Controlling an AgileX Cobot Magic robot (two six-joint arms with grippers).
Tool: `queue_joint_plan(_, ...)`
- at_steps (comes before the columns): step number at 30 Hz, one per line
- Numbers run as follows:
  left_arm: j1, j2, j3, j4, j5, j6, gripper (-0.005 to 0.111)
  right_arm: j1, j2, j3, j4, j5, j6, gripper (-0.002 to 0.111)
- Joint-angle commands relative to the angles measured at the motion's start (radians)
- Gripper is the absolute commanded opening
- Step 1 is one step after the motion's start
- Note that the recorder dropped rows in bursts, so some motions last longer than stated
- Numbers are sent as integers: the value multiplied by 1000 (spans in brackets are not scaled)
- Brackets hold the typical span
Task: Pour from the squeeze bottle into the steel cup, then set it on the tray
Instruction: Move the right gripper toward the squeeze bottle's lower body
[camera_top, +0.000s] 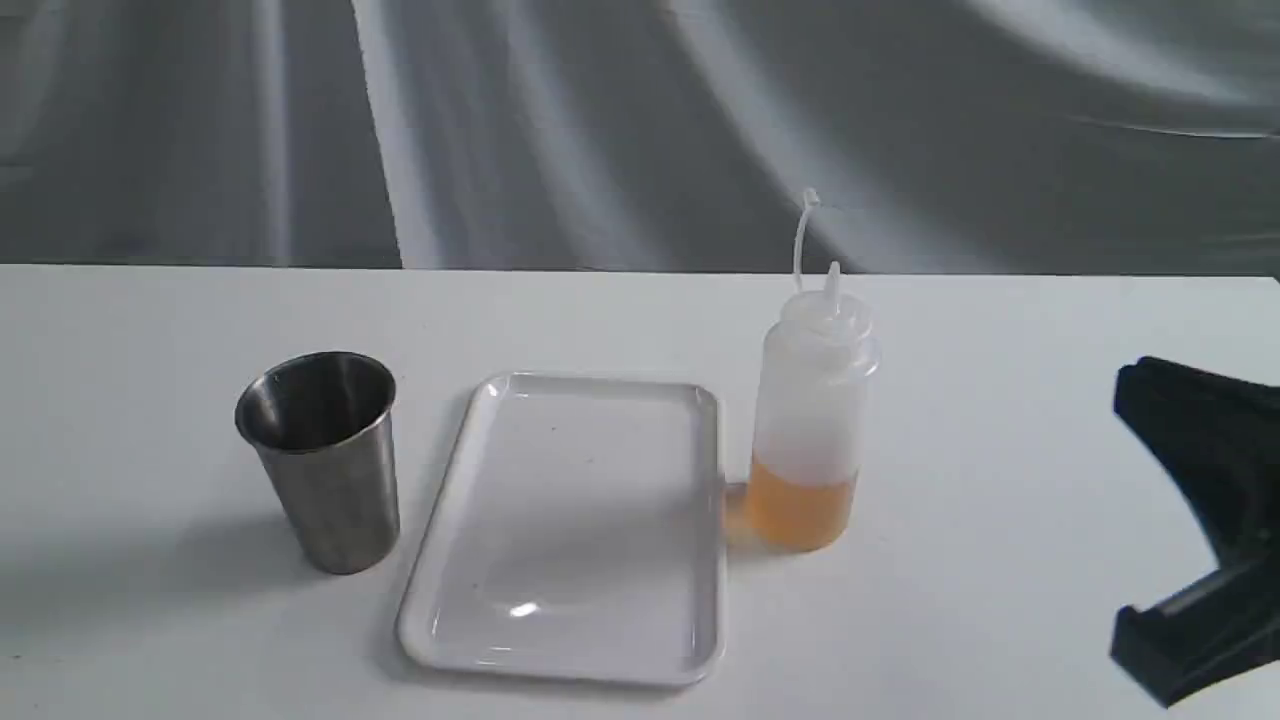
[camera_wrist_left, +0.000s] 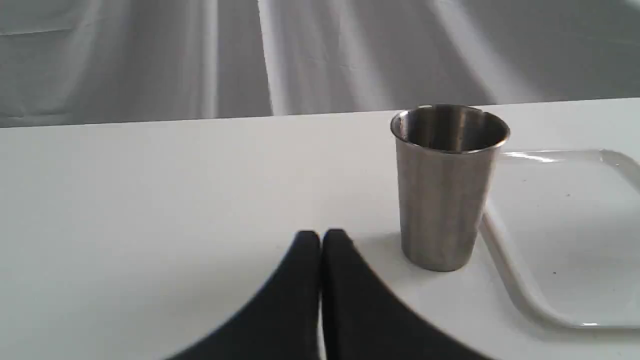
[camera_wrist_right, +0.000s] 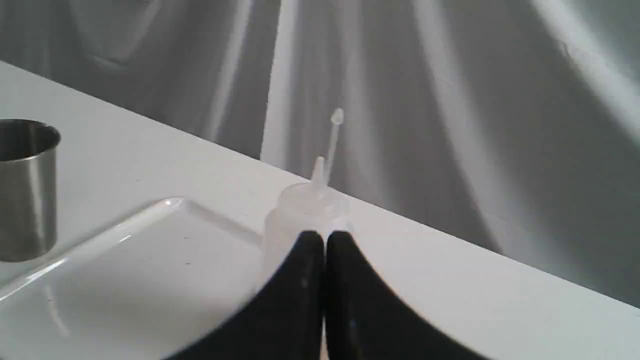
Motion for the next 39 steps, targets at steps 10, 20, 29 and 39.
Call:
queue_joint_plan(10, 2, -3, 4, -1, -8, -5, 0, 135, 476, 15, 54, -461, 240, 0)
queue_joint_plan(20, 2, -3, 4, -1, -8, -3, 0, 144, 695, 15, -110, -595, 341, 50)
queue_joint_plan(29, 2, -3, 4, -1, -8, -5, 0, 144, 842, 15, -81, -712, 402, 105)
queue_joint_plan(39, 2, -3, 4, -1, -8, -3, 0, 144, 986, 15, -56, -946, 486, 105)
